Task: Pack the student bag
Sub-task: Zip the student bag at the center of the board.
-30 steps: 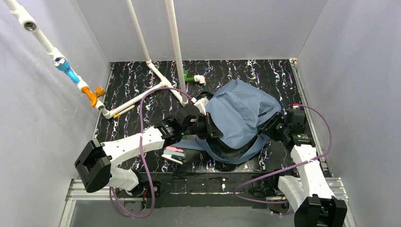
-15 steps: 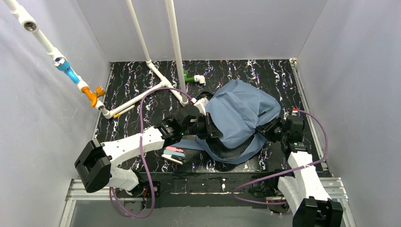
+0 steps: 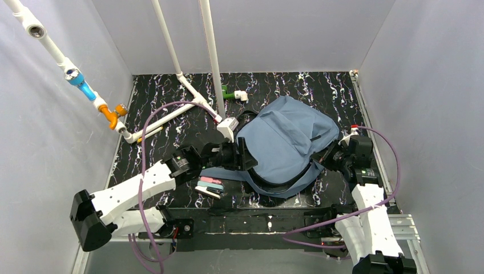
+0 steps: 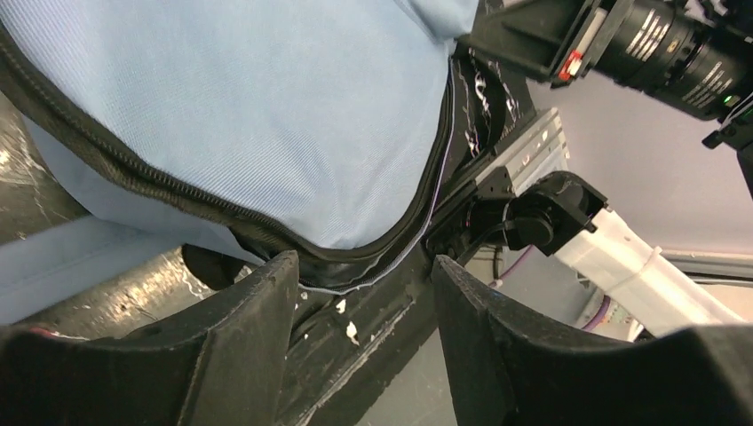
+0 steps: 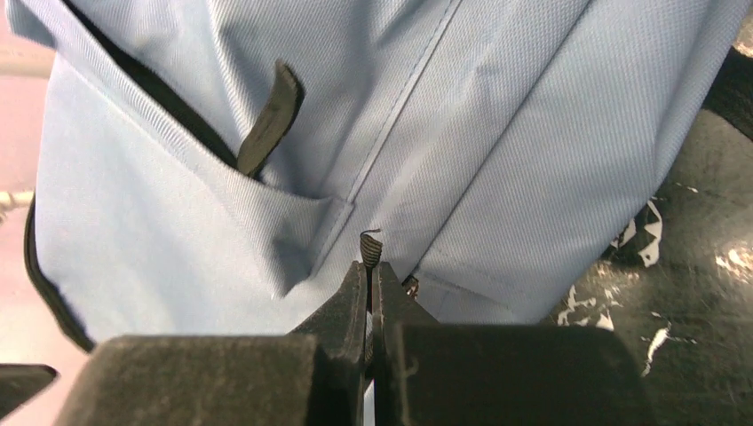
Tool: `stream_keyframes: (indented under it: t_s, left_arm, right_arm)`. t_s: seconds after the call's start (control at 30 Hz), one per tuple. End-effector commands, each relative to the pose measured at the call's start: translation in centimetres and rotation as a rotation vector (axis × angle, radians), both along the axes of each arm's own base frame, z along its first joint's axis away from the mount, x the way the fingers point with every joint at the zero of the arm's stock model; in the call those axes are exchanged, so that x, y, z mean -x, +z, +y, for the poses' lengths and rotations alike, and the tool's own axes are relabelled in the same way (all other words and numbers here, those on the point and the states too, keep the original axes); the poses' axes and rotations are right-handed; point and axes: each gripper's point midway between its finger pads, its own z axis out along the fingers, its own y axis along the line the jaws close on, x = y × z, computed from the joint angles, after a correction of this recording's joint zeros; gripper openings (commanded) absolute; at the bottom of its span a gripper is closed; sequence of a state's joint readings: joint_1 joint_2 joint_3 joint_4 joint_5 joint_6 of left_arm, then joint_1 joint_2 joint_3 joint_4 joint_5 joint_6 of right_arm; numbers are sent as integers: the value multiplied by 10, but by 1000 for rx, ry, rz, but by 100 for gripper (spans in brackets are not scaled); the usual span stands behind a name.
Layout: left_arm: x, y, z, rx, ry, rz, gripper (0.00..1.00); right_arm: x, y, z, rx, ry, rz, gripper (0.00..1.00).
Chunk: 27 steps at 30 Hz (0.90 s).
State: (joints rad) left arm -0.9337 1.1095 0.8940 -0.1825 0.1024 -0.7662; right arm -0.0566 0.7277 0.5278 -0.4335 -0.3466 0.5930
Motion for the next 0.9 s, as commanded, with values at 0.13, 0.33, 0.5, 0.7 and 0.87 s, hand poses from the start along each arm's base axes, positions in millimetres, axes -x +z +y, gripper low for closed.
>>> stream_keyframes:
  t_s: [0.13,0.33,0.5,0.7,0.87]
  left_arm:
    - [-3,41,-27,21,-96,-148,46]
    - [-23,35,-90,75,-177,-141,42]
    - [-45,13,-138,39,-233,-109,32]
    - [-69,-16,-168,17,-205,-91,19]
    - [-76,-46,-180,-9,-184,-30,16]
  right_arm:
    - [27,23,2,88,122,-22,1]
    - [33,21,14,35,190,-11,1]
    - [38,32,14,57,218,-22,1]
    - [49,35,23,30,277,9,1]
    - [56,38,34,4,328,15,1]
